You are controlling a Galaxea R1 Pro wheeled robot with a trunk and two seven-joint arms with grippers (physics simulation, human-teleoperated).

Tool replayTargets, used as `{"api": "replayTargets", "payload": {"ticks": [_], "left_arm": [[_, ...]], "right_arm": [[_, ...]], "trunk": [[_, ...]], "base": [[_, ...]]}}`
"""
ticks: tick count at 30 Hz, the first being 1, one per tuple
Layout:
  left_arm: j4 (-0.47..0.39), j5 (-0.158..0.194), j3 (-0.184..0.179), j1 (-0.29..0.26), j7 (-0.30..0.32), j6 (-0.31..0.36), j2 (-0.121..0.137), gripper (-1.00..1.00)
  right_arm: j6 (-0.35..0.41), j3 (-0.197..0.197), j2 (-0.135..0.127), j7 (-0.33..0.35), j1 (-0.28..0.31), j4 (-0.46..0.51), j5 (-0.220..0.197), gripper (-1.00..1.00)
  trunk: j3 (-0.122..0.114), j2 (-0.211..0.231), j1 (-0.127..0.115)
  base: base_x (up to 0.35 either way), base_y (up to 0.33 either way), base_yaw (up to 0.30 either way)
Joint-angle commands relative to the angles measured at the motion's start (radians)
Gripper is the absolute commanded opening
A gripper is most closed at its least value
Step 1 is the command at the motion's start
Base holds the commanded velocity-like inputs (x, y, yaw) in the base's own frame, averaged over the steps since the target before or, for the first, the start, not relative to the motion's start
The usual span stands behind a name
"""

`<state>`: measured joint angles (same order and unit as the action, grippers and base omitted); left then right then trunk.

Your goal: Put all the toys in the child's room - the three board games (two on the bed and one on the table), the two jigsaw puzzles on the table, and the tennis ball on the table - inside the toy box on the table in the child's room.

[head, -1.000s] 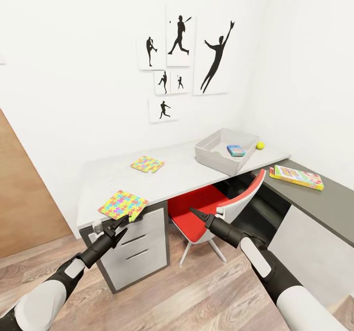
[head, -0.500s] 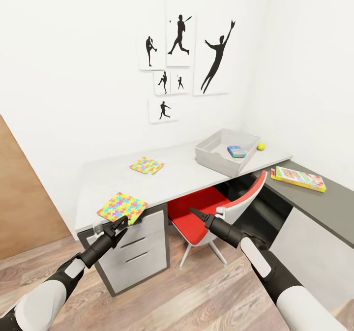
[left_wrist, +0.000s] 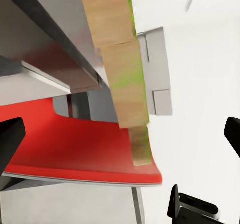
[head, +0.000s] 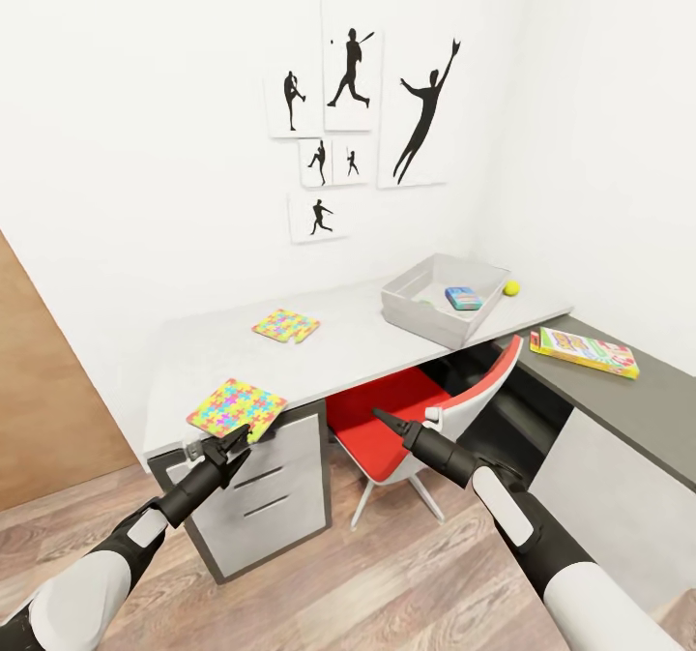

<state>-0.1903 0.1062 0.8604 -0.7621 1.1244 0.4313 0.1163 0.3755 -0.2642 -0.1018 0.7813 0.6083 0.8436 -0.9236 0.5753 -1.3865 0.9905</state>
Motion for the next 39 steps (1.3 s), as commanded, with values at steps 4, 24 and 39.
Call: {"api": "replayTargets", "payload": {"ticks": [4, 24, 39], "left_arm": [[0.0, 0.01, -0.005, 0.0, -0.001, 0.01, 0.0, 1.0], [0.0, 0.01, -0.004, 0.001, 0.001, 0.01, 0.0, 1.0], [0.0, 0.01, -0.004, 0.002, 0.0, 0.011, 0.002, 1.0]], "right_arm": [[0.008, -0.002, -0.001, -0.001, 0.001, 0.0, -0.011, 1.0], [0.008, -0.003, 0.0, -0.001, 0.001, -0.001, -0.011, 1.0], [0.008, -0.003, 0.001, -0.002, 0.001, -0.003, -0.011, 1.0]], "trunk": [[0.001, 0.0, 0.0], [0.001, 0.0, 0.0], [0.001, 0.0, 0.0]], "base": [[0.045, -0.164, 0.0], [0.032, -0.016, 0.0], [0.005, 0.0, 0.0]]}}
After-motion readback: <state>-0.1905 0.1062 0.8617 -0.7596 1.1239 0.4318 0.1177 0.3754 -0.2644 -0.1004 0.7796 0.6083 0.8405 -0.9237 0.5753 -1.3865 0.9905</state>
